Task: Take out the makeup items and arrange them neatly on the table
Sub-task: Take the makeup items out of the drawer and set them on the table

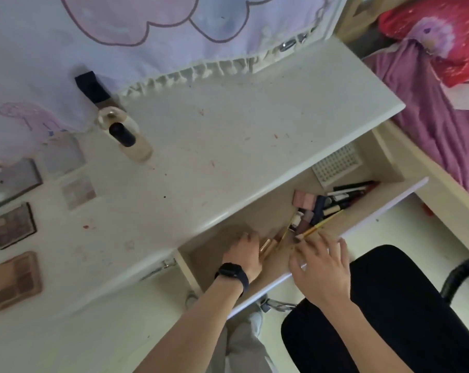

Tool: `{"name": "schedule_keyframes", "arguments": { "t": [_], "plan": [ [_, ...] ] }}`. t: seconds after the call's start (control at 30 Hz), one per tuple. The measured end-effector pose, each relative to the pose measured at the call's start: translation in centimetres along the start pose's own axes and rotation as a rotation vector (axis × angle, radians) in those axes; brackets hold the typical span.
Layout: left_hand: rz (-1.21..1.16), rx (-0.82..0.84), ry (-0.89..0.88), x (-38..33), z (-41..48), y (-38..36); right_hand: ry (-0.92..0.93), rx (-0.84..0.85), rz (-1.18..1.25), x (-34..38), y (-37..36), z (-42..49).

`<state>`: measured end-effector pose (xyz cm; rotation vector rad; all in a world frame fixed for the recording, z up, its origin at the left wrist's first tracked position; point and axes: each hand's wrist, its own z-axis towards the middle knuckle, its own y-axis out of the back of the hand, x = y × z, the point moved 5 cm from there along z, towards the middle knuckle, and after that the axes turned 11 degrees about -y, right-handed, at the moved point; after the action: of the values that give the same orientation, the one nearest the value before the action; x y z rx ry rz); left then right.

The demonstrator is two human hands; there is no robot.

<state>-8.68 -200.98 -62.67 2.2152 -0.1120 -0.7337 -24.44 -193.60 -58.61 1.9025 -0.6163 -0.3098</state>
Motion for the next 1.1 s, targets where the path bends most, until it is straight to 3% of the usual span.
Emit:
{"name": "schedule_keyframes", "arguments": {
  "t": [0.2, 0.37, 0.5, 0.9, 1.1],
  "plan": [
    [0.069, 0.048, 0.040, -0.1, 2.1, -2.5, 0.031, -0.041, 0.002, -0.2, -0.8, 0.4],
    [-0.107, 0.024, 0.085, 0.8, 2.5, -2.3, 0.070, -0.126, 0.064, -0.4, -1.2, 0.4],
    [-0.253, -0.088, 0.105, 0.8, 3.3, -1.7, 0.093, -0.195, 0.131, -0.5, -1.3, 0.4],
    [-0.001, 0.007, 0.058, -0.7, 5.7, -3.0, 0.148, -0.272, 0.170, -0.6, -1.5, 0.3],
    [-0.384, -0.047, 0.053, 0.0, 3.6, -0.8, 0.115, -0.232, 0.063, -0.5, -0.9, 0.5]
  ]
}}
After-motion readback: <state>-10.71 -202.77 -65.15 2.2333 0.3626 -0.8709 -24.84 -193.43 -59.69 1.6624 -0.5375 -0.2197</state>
